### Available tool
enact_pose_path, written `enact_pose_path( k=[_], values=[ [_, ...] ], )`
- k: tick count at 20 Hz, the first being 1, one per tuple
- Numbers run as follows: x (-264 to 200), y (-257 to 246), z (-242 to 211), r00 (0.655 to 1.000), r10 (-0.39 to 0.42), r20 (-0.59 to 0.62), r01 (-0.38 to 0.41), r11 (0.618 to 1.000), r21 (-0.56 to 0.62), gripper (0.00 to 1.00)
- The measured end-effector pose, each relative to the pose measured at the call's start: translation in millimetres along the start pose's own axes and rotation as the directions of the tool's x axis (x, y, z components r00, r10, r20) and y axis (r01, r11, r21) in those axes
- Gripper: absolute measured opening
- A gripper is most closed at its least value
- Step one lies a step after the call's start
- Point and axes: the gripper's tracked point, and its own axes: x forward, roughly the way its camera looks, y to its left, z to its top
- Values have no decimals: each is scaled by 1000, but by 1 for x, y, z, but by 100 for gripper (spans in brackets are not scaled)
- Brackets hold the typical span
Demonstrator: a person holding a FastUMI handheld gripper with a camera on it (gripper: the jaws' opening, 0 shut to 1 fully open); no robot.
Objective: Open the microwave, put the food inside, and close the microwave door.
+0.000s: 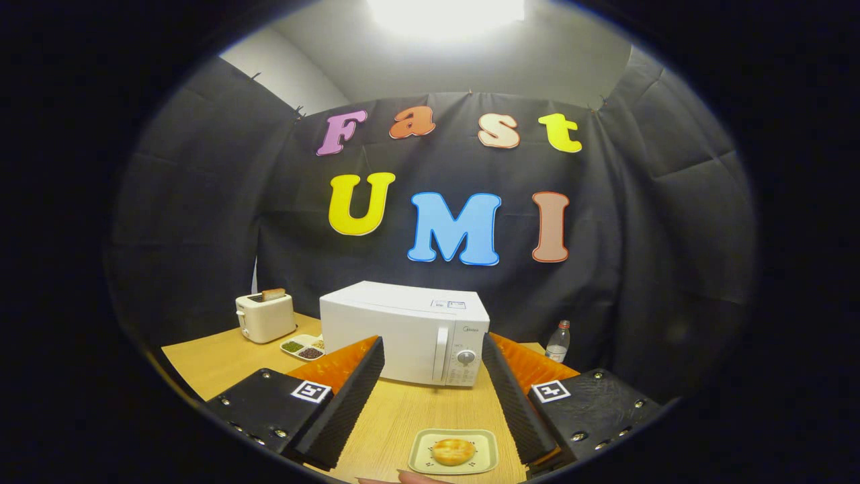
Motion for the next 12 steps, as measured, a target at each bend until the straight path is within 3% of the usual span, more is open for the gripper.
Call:
enact_pose_path(
  k=[12],
  values=[
    [0, 4, -2, 1000, 4, -3, -4, 1000, -7, 93]
  ],
)
